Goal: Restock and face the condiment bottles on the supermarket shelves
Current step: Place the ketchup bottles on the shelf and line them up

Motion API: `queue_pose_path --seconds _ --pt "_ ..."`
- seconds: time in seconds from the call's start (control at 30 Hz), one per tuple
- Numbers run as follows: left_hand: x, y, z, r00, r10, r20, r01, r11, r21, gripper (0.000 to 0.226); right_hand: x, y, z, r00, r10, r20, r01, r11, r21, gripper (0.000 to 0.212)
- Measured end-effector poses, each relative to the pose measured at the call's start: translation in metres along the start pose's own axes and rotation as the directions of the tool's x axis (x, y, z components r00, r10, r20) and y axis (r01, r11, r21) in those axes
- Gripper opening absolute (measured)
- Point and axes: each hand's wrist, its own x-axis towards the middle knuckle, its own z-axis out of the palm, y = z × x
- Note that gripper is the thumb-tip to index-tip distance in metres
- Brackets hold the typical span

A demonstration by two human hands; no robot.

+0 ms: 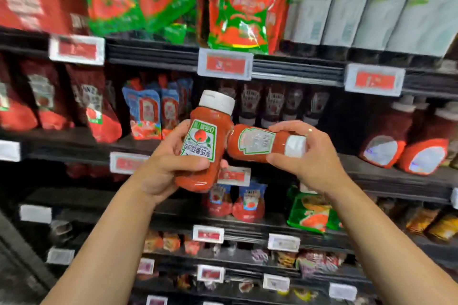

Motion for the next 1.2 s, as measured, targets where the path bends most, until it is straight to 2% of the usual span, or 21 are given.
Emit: queue_pose_path --seconds 0.07,0.17,0.27,0.4,0.53,0.6,0.63,0.7,0.73,0.77,0.8,0.83,0.87,0.9,0.97,1.07,1.13,1.2 --pt "0.009 0.005 -0.013 0.999 -0.041 -0.033 0.042 0.999 0.022 0.083 0.028 0.014 0.023 0.996 0.082 -0.018 -0.082 0.997 0.01 0.045" --pt "0.021 0.008 -0.028 0.994 -0.095 -0.062 0.097 0.995 0.032 0.078 0.06 0.034 0.057 0.971 0.239 0.024 -0.24 0.962 0.127 0.036" --pt "0.035 0.008 -0.033 0.99 -0.131 -0.054 0.134 0.99 0.051 0.069 0.076 0.044 0.082 0.962 0.271 0.033 -0.272 0.944 0.185 0.041" --pt "0.054 0.003 -0.025 0.987 -0.154 -0.054 0.157 0.985 0.07 0.046 0.078 0.052 0.088 0.98 0.133 0.149 -0.132 0.991 -0.017 0.044" --pt "0.076 -0.006 -0.001 0.987 -0.134 -0.092 0.148 0.973 0.176 0.045 0.079 0.055 0.078 0.957 0.188 0.222 -0.127 0.957 -0.26 0.039" --pt "0.089 -0.012 0.019 0.988 -0.137 -0.071 0.149 0.967 0.208 0.031 0.078 0.051 0.065 0.949 0.163 0.269 -0.041 0.911 -0.41 0.03" --pt "0.095 -0.016 0.029 0.988 -0.148 -0.05 0.155 0.964 0.214 0.026 0.076 0.051 0.055 0.951 0.146 0.274 -0.007 0.893 -0.45 0.025" --pt "0.109 -0.023 0.05 0.987 -0.158 -0.035 0.162 0.961 0.223 0.027 0.066 0.054 0.029 0.974 0.163 0.157 -0.078 0.893 -0.444 0.011" --pt "0.116 -0.027 0.061 0.987 -0.155 -0.041 0.16 0.96 0.23 0.029 0.06 0.056 0.015 0.981 0.188 0.048 -0.154 0.906 -0.393 0.01" --pt "0.122 -0.031 0.07 0.988 -0.148 -0.046 0.155 0.958 0.241 0.028 0.053 0.057 0.001 0.969 0.241 -0.061 -0.248 0.93 -0.271 0.014" --pt "0.129 -0.037 0.08 0.989 -0.141 -0.044 0.148 0.955 0.257 0.025 0.046 0.056 -0.01 0.934 0.332 -0.13 -0.339 0.94 -0.04 0.016" --pt "0.135 -0.042 0.089 0.989 -0.139 -0.041 0.145 0.952 0.271 0.023 0.038 0.053 -0.019 0.892 0.437 -0.115 -0.399 0.881 0.256 0.018" --pt "0.142 -0.049 0.099 0.989 -0.141 -0.042 0.147 0.949 0.279 0.023 0.031 0.051 -0.026 0.862 0.506 -0.033 -0.426 0.758 0.493 0.021" --pt "0.148 -0.055 0.107 0.989 -0.143 -0.045 0.15 0.95 0.275 0.022 0.024 0.05 -0.033 0.843 0.533 0.068 -0.45 0.632 0.631 0.029" --pt "0.159 -0.069 0.123 0.988 -0.144 -0.059 0.153 0.964 0.217 0.027 0.015 0.05 -0.044 0.82 0.528 0.221 -0.511 0.502 0.698 0.053" --pt "0.172 -0.089 0.137 0.99 -0.114 -0.079 0.123 0.985 0.118 0.038 0.018 0.059 -0.057 0.799 0.546 0.25 -0.515 0.409 0.753 0.073" --pt "0.176 -0.1 0.138 0.996 -0.083 -0.04 0.088 0.987 0.133 0.037 0.026 0.066 -0.063 0.776 0.584 0.238 -0.517 0.373 0.771 0.073" --pt "0.177 -0.109 0.132 0.999 -0.024 0.033 0.017 0.976 0.218 0.044 0.034 0.073 -0.069 0.769 0.602 0.216 -0.513 0.379 0.77 0.059"
